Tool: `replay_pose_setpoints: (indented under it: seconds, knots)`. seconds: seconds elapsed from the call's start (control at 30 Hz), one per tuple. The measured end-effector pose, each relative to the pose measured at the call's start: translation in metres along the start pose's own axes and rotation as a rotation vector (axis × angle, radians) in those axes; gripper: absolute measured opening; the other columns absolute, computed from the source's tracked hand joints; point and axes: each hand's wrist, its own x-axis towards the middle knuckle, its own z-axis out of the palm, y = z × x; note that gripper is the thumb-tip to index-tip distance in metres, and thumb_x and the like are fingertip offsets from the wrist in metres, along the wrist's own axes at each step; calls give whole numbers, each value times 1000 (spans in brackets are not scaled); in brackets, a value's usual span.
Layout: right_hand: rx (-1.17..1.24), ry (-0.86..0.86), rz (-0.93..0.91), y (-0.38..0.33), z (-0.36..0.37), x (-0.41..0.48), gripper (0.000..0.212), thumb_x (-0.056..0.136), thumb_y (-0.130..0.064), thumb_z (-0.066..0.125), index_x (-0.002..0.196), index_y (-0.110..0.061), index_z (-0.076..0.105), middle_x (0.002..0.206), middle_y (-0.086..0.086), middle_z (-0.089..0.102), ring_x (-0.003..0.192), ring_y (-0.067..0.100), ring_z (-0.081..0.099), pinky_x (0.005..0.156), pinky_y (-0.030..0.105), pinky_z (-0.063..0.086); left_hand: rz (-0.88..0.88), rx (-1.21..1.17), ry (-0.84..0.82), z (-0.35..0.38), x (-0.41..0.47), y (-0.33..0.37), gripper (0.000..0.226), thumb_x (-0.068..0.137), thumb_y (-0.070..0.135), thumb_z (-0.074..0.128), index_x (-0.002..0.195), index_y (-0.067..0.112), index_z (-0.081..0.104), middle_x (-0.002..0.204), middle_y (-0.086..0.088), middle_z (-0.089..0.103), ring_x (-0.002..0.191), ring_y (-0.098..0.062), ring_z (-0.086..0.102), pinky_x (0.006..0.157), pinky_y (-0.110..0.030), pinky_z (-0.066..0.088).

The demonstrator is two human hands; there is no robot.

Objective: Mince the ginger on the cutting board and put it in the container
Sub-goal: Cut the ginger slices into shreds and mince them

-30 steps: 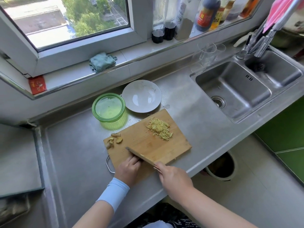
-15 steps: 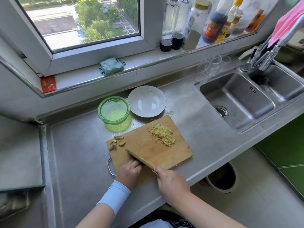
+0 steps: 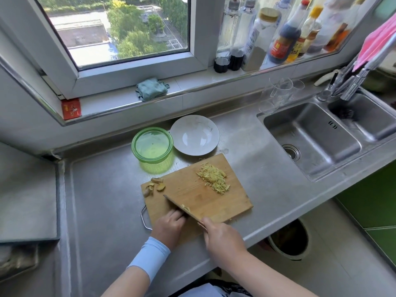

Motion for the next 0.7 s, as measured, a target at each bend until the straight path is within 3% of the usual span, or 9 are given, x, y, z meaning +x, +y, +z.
replay_pose_setpoints:
  seconds: [0.23,0.43,0.6,0.7]
  knots:
    - [36,-22,-4,6,-3,-14,15,102,-27,37,116,-25,40,92,5,64,83,33,61,67,42,48,7,-11,20,4,-1,-1,27,79,8,49,69,12,74,77,-7,70,65,-23,66,47,-26,53]
    - [23,-14,2,-5,-7,0,24,103,-30,39,127,-26,40,97,9,67,87,32,63,72,42,52,-5,-15,32,3,-1,-1,23,79,9,51,67,13,71,73,-5,66,64,-21,59,45,-28,50]
    - [41,-35,-15,5,-8,-13,8,102,-28,35,109,-26,39,81,0,54,79,32,58,66,43,46,2,-4,51,3,-1,0,29,78,7,48,75,13,76,84,-6,72,70,-22,66,49,-25,53]
    - [17,-24,1,2,-4,-5,17,104,-30,36,120,-27,39,90,5,62,79,30,58,67,41,48,-5,-21,46,3,-2,1,25,77,7,49,73,13,73,80,-5,69,72,-20,55,47,-26,51]
